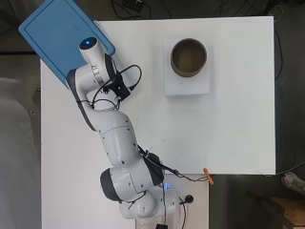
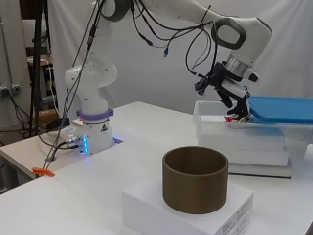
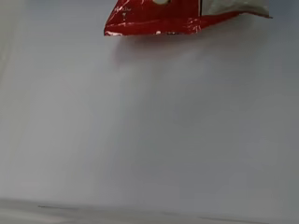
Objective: Teleoperate dual arm-hand system to remove items from a box
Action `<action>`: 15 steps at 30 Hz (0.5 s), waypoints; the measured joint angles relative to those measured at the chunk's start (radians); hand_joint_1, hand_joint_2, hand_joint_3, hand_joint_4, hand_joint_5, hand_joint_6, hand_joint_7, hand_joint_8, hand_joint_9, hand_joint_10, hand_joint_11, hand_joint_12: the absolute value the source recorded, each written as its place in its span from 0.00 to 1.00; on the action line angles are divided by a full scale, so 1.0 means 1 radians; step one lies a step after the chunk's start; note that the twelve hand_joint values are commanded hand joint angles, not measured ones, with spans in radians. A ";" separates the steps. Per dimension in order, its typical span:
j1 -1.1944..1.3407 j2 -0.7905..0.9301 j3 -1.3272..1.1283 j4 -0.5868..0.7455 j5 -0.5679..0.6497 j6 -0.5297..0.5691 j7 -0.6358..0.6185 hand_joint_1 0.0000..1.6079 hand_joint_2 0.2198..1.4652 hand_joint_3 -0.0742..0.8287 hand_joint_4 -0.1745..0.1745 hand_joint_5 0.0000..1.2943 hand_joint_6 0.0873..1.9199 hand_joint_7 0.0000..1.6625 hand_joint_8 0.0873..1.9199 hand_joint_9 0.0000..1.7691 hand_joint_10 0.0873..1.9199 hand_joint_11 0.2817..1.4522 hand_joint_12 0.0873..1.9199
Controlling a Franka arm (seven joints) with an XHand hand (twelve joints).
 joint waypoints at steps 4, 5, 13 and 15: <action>0.009 0.003 0.000 0.035 -0.005 -0.065 0.087 0.35 0.83 0.08 0.50 0.50 0.17 0.50 0.94 0.59 0.93 0.36 0.90; 0.013 0.014 -0.001 0.063 0.001 -0.095 0.125 0.34 0.82 0.08 0.48 0.54 0.07 0.51 0.94 0.60 0.93 0.37 0.91; 0.035 0.125 -0.011 0.153 -0.024 -0.180 0.191 0.16 0.71 0.07 0.47 0.10 0.00 0.06 0.00 0.10 0.00 0.07 0.00; 0.038 0.169 -0.015 0.192 -0.038 -0.184 0.182 0.17 0.71 0.07 0.49 0.10 0.00 0.05 0.00 0.09 0.00 0.06 0.00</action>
